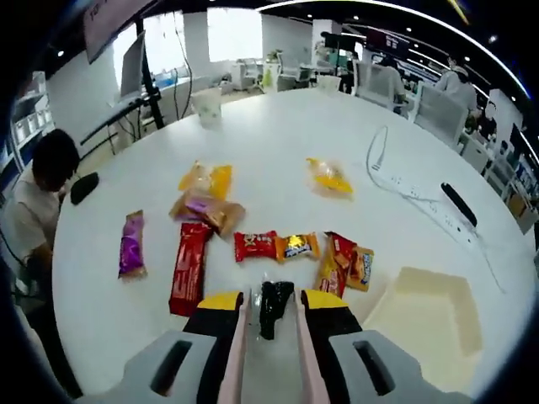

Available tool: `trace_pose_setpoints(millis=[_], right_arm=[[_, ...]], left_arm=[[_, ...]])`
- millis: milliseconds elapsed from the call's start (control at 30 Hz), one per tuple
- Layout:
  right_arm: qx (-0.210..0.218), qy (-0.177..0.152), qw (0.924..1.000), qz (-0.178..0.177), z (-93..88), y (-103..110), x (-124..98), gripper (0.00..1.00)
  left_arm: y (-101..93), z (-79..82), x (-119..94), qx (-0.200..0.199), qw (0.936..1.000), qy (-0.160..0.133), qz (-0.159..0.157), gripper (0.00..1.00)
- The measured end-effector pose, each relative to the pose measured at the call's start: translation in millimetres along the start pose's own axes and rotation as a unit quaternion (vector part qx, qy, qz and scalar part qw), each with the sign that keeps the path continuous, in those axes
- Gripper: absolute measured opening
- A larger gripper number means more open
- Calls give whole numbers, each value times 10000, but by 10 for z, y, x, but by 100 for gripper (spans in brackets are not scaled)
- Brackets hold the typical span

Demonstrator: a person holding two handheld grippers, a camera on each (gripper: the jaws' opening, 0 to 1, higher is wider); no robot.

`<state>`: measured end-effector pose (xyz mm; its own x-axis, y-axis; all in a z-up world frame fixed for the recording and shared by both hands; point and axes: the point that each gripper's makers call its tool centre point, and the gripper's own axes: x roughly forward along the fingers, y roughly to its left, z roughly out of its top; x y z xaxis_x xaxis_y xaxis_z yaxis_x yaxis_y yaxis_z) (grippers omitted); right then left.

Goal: Place the target food into the container with the food tongs after gripping and lifting it, then release it inside without dropping or visibly crushing the food.

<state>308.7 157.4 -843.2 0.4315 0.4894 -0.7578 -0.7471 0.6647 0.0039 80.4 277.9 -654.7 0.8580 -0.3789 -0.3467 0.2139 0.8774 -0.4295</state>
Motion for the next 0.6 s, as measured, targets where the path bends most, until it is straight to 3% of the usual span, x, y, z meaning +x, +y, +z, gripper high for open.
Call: trace_pose_setpoints(millis=[600], right_arm=[[275,-83,9995,102,32,-5,-64,20]], left_arm=[[11,15,17,-69,10000,-62,-26,48]])
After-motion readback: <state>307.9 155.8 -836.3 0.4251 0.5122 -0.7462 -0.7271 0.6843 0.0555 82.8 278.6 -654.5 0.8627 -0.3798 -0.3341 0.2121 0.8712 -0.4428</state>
